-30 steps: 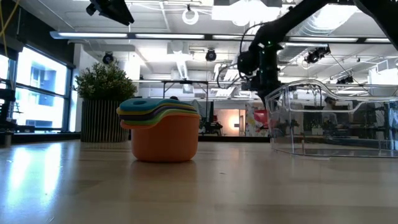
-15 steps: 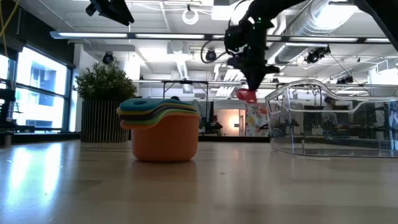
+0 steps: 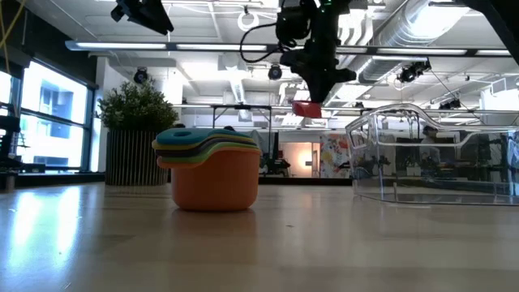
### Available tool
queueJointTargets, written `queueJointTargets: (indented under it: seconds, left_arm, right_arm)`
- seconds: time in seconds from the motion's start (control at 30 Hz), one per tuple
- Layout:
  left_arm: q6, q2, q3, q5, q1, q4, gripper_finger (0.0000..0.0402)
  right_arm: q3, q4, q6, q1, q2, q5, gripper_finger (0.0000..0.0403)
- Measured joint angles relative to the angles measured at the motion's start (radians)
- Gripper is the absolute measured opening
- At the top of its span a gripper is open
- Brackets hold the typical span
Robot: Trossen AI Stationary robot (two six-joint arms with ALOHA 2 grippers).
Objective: Nest measuring cups in basket
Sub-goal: Stack the pink measuring cup on top of the light blue measuring cup
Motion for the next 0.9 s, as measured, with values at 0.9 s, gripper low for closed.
queueJointTargets:
  seconds: [0.9]
  left_arm:
    - [-0.002, 0.000, 0.000, 0.246, -0.001, -0.002, 0.0113]
  right_arm:
    - [0.000, 0.112, 0.614, 0.436, 0.000, -0.034, 0.0000]
